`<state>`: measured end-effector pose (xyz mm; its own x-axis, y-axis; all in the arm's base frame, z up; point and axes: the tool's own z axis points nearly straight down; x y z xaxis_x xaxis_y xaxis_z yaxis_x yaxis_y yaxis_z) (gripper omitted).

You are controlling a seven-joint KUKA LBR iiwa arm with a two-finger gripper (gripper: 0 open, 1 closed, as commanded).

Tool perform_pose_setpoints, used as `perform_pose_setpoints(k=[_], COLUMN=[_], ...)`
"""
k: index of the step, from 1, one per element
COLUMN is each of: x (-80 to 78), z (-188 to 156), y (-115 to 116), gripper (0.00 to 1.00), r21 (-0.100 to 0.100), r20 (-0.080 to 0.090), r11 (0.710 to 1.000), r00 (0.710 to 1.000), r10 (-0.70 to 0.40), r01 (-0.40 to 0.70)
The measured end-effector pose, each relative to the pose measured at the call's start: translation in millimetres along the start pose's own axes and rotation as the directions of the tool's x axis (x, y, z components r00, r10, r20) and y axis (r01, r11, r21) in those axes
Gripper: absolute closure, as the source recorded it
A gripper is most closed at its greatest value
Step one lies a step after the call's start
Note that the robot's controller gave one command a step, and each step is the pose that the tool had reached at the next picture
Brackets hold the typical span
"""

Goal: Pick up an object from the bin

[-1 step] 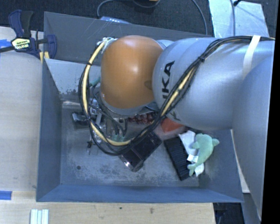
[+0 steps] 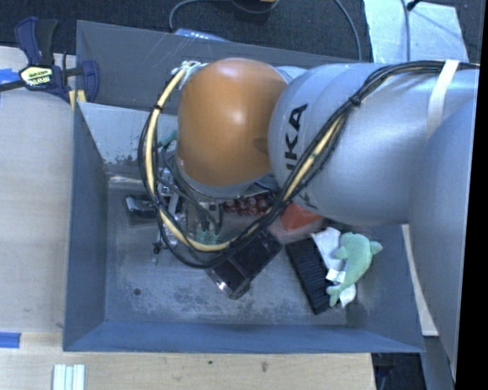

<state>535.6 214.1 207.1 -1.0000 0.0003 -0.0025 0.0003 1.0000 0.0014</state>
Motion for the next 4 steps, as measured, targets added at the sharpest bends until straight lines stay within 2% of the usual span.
perform_pose_setpoints(k=[1,2,3,4], x=[-39.0,-75.0,-94.7,-94.3], z=[63.6,70.0,35.6,114.4], y=[-12.0,-32.7,-34.3,-34.6], gripper=[0.00,0.00,0.00,0.00], r21=[-0.001,0.002,-0.001,0.000], r20=[0.003,-0.009,0.009,0.001], r11=[0.999,0.999,0.998,0.997], r00=[0.999,0.999,0.998,0.997], r10=[-0.054,-0.045,-0.068,-0.076], r01=[0.054,0.045,0.068,0.076])
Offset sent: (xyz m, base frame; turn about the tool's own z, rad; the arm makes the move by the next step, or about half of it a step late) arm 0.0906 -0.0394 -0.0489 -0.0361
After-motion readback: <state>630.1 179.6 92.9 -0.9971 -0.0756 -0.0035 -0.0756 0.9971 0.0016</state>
